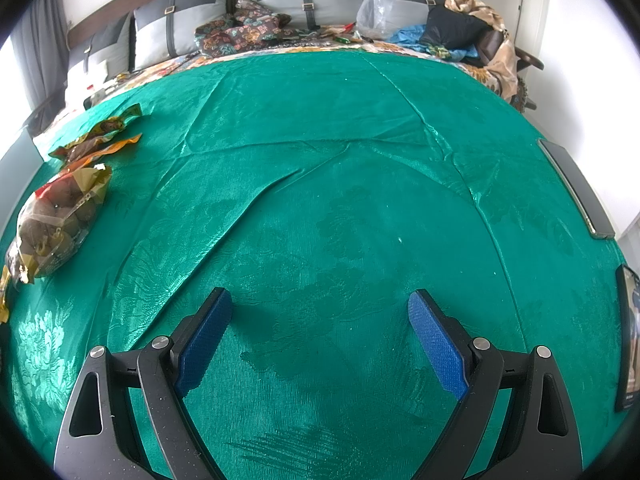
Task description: Organize snacks
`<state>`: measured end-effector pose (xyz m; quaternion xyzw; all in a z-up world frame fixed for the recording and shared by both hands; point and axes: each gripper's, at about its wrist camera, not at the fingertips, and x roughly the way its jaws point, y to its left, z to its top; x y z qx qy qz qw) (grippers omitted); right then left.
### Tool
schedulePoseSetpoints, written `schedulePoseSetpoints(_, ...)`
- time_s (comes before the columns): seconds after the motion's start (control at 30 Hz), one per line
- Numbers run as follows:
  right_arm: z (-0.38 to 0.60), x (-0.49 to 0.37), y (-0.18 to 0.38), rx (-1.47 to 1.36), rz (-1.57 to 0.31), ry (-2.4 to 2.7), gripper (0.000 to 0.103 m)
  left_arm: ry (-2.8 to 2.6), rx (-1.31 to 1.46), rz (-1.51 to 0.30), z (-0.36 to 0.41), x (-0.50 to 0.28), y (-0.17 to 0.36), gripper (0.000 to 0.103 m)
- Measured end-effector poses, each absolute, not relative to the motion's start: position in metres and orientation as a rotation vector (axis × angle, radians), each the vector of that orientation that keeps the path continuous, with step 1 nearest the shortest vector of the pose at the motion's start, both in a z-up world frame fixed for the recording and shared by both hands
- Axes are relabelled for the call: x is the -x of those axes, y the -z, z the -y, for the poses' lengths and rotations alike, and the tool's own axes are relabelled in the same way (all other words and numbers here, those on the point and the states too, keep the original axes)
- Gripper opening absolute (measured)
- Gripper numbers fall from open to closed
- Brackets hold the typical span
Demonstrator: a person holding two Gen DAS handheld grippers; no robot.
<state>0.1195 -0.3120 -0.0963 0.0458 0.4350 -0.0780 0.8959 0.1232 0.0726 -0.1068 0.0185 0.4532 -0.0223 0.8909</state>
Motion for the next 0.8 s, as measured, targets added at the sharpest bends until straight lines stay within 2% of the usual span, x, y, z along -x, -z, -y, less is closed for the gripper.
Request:
schedulePoseSetpoints(0.5,0.312,-0.123,0.095,-0.102,-0.927,0.165,0.091,0.047,-0.037,-0.94,-0.073,-0.123,0.107,0.103)
schedulePoseSetpoints(0.6,0.313,-0.125,0.075,-0.296,-0.947,0.159,0.09,0.047,-0.037,-0.94,-0.073,-0.123,0.108,0.103)
schedulePoseSetpoints(0.67,0.295,-0.128,0.051,-0.427,-0.9,0.072,0.09,0.046,-0.037,-0.94,-0.074,-0.123,0.108,0.103)
schedulePoseSetpoints(0.8,0.205,-0.161,0.022,-0.381,-0.945,-0.145,0.09,0.044,-0.036,-0.942,-0.074,-0.122,0.107,0.103)
